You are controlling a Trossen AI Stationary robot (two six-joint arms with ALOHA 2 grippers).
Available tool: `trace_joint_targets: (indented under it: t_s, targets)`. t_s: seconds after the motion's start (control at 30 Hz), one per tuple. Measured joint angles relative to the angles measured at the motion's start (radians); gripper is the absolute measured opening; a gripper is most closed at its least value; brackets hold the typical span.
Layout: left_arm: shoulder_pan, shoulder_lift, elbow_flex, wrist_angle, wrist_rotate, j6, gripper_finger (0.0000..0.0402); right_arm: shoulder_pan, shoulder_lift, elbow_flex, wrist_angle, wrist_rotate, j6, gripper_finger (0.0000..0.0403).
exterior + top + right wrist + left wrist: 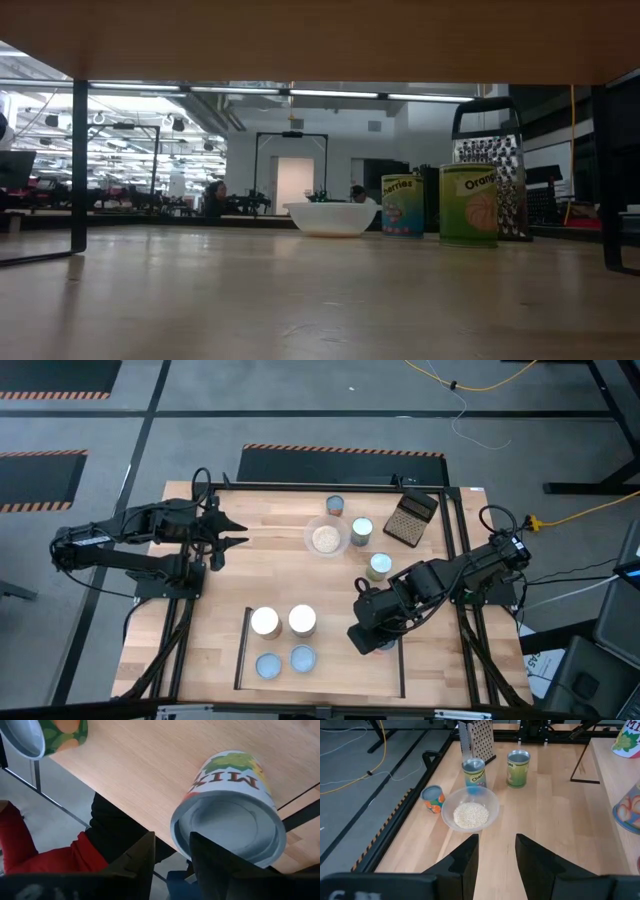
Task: Pick and place cans onto a shelf
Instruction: Put the canned mixed fruit on the shelf
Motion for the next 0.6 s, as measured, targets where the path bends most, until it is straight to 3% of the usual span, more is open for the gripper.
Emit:
trace_joint_targets:
  t_s: [0.6]
  targets:
    - [0.0,0.0,0.0,0.0,0.0,-0.001,0.0121,0.0,-0.002,-0.006,-0.038,-0.074,-0.024,0.0093]
